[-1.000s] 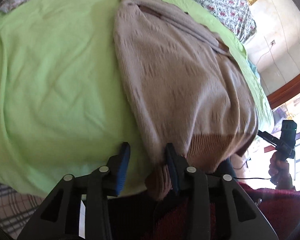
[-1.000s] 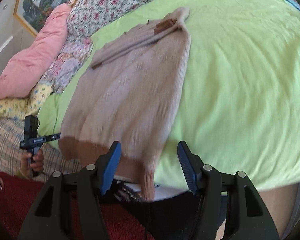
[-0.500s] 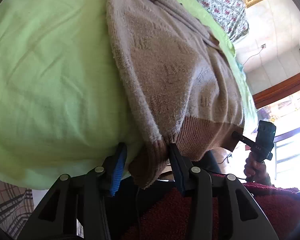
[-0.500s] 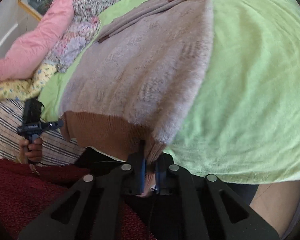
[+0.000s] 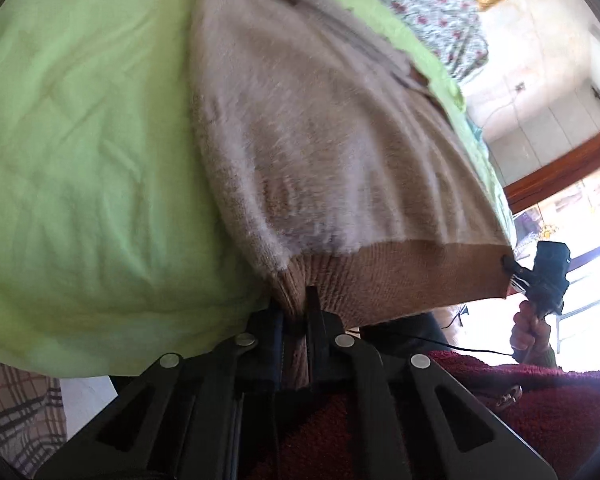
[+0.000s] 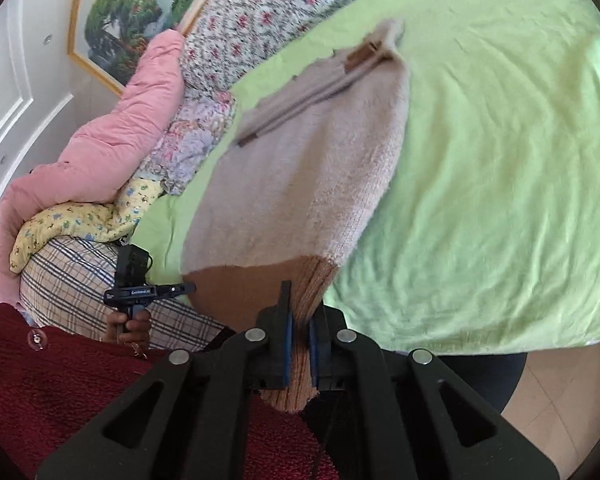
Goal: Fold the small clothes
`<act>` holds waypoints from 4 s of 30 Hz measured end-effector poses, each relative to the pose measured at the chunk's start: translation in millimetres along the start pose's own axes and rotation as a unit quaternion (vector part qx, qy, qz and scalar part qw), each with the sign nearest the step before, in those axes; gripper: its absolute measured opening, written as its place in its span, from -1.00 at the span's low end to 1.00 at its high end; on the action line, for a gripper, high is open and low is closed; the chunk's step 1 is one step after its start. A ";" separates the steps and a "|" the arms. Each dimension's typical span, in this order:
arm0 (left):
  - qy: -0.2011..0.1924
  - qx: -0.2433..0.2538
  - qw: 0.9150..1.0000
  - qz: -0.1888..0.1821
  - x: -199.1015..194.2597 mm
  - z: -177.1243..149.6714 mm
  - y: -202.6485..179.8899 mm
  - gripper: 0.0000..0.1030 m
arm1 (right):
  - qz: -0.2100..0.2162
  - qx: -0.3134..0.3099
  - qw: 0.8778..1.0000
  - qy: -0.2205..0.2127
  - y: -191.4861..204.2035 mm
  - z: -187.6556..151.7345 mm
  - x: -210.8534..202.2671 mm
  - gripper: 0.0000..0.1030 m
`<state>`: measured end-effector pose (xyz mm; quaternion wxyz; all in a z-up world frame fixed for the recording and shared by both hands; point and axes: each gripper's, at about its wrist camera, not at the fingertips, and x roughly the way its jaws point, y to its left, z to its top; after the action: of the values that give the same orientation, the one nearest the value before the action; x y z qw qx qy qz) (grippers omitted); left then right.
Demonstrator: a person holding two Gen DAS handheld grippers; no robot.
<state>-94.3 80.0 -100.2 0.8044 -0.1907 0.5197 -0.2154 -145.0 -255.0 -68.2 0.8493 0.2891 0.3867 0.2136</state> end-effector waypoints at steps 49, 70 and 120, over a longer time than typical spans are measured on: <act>-0.247 0.001 0.969 0.003 14.0 388.8 27.5 -0.92 | -0.033 0.039 0.992 -0.112 -75.0 367.3 145.9 -0.87; -0.156 0.022 0.987 0.013 46.9 353.3 20.0 -0.52 | -0.067 0.021 0.989 -0.133 -75.4 347.4 146.1 -0.11; -0.153 -0.072 0.986 0.010 28.9 229.9 -8.3 -0.13 | -0.115 0.032 0.992 -0.048 0.5 216.9 153.0 0.01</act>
<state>126.2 76.4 -28.6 0.8608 -0.2735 0.4068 -0.1373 117.5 -235.6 -33.6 0.8762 0.2794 0.3828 0.0877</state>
